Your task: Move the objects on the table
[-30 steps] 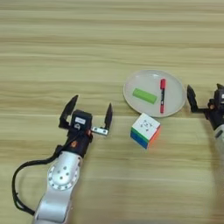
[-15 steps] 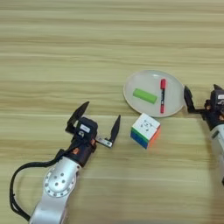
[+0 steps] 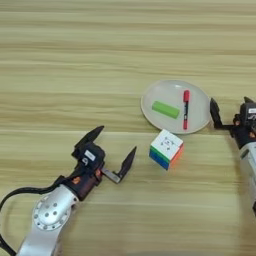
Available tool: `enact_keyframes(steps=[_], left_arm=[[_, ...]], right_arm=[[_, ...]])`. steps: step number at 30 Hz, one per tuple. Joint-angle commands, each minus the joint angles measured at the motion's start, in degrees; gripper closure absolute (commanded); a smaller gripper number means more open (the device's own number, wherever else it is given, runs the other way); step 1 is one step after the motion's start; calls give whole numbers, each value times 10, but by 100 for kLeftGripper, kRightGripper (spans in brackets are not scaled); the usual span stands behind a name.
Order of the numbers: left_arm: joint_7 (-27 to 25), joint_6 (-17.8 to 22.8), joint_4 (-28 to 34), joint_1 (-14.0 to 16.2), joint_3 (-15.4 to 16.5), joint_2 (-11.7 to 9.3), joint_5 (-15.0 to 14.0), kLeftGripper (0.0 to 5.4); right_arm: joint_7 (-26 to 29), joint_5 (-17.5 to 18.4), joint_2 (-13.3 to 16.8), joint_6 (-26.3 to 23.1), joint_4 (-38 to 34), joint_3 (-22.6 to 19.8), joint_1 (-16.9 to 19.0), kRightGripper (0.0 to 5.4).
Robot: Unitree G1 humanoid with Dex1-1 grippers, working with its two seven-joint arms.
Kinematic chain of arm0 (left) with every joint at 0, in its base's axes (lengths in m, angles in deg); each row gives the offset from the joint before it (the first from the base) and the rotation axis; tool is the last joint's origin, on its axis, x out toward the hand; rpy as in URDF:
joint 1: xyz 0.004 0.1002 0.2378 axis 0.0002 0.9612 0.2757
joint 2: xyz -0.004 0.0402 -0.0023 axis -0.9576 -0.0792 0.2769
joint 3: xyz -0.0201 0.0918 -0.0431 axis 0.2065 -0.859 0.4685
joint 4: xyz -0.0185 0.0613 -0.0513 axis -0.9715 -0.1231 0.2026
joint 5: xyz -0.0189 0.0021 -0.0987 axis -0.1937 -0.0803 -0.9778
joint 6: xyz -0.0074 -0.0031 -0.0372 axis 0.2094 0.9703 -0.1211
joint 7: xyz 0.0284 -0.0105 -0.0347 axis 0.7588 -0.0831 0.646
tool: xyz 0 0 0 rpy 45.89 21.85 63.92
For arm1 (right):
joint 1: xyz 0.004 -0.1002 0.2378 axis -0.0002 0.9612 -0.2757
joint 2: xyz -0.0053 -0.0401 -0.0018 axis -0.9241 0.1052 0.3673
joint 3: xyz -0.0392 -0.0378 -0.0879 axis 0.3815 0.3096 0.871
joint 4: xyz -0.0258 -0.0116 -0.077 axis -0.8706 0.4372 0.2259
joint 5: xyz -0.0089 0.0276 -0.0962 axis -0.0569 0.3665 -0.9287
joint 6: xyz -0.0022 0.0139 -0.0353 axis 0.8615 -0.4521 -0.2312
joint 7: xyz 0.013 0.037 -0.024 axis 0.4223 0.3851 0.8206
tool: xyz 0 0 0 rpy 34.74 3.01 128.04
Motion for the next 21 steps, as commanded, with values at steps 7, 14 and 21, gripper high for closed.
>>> enact_keyframes(steps=[7, 14, 21], left_arm=[[-41, 4, 14, 19, -26, -8, -13, 0], [-47, 1, 2, 17, -57, 1, -5, 0], [-48, 3, -16, 1, -78, 7, 7, 0]], right_arm=[[-3, -4, -4, 1, 6, 2, -14, 4], [-4, -5, -5, 1, 9, 1, -16, 4], [-5, -5, -7, 0, 10, 1, -18, 4]])
